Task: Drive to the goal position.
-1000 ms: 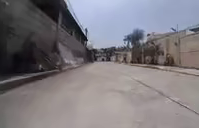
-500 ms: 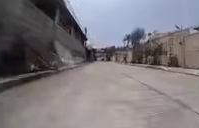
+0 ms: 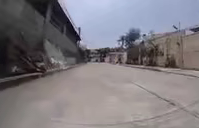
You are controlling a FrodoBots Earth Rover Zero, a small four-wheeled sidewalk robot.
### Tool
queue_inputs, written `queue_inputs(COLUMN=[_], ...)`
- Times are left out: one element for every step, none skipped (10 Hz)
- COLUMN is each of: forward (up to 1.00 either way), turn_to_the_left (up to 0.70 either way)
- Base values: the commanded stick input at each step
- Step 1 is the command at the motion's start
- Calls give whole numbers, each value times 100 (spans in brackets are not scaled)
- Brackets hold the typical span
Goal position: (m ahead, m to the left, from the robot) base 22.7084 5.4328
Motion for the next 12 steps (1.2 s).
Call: queue_inputs(forward=[100,100,100,100,100,100,100,100,100,100,100,100], turn_to_the_left=[0,0,0,0,0,0,0,0,0,0,0,0])
